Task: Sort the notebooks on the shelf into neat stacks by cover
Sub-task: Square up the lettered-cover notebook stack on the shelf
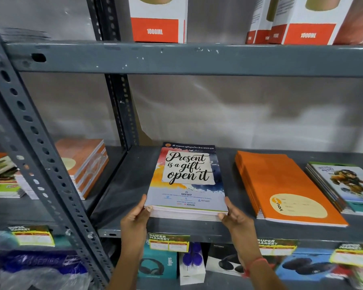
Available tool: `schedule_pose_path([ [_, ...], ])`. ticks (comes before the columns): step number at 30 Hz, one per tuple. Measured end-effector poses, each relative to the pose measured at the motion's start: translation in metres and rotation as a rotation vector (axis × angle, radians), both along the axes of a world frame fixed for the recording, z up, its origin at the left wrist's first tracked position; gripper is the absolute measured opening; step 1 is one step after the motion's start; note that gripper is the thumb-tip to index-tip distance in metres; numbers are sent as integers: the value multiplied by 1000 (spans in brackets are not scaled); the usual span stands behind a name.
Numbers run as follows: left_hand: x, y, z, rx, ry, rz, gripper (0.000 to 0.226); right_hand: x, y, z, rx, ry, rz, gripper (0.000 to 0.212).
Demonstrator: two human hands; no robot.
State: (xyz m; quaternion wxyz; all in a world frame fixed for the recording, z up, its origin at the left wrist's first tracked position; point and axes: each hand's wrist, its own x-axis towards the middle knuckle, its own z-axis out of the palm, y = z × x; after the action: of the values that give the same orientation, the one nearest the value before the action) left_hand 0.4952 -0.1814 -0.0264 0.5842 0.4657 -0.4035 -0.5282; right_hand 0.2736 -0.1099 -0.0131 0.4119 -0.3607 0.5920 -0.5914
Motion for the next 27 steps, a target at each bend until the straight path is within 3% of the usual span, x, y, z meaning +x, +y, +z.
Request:
schedule_pose_path([
  [20,-1,-1,4,30,17,145,36,-6,-5,-11,38,-31,-88,49],
  [25,-1,-4,5,60,0,241,30,-7,0,3,129,105,22,55],
  [27,-7,-1,8,66,-50,302,28,-11,7,12,145,260,123,60],
])
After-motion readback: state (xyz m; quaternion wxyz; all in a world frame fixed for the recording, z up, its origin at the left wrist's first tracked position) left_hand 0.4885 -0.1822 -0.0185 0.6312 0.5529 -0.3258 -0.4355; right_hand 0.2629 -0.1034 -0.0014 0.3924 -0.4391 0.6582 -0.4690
